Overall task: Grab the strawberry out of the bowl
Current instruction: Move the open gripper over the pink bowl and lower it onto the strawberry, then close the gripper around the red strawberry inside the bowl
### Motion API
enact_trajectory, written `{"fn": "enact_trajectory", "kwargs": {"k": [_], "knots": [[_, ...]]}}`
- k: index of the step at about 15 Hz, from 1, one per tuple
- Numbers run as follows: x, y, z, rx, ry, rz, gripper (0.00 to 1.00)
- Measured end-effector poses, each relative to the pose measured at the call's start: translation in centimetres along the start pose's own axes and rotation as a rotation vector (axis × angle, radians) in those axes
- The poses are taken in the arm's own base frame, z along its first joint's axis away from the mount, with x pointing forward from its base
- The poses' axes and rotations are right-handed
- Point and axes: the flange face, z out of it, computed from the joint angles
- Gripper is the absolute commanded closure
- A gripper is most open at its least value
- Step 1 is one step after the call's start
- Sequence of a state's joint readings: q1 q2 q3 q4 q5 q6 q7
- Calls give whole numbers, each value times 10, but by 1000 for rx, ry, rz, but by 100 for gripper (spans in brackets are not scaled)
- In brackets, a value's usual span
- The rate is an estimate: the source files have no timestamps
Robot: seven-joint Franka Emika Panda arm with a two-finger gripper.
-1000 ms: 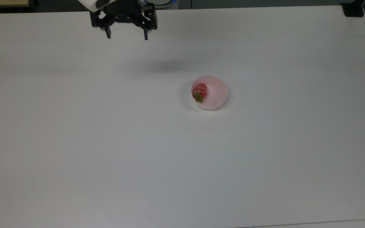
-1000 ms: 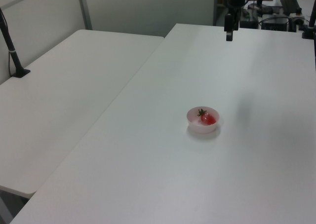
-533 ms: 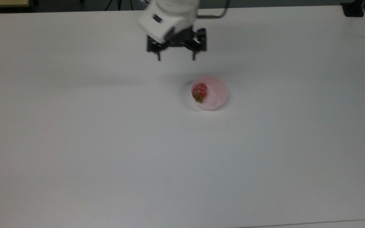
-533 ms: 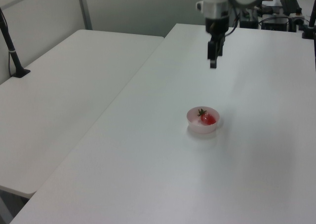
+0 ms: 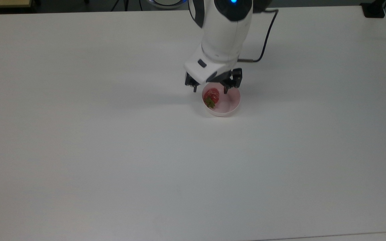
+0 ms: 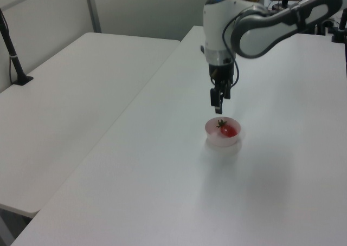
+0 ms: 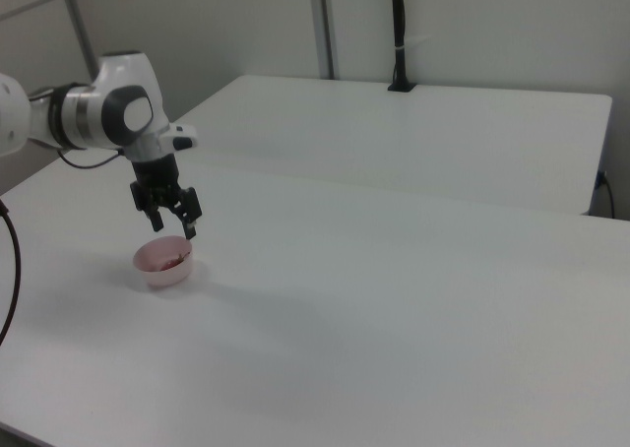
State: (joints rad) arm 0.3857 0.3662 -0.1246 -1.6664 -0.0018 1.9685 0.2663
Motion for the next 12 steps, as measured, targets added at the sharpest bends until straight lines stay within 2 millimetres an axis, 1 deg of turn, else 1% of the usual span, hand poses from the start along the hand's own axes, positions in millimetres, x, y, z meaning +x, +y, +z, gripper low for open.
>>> {"fn": "enact_trajectory", "kwargs": {"k": [1, 5, 8, 12], "knots": [[3, -8, 15, -3, 1, 3, 10], [4, -32, 44, -12, -3, 14, 11], [3, -43, 52, -13, 0, 16, 13], [3, -45, 59, -20, -8, 14, 14]]}}
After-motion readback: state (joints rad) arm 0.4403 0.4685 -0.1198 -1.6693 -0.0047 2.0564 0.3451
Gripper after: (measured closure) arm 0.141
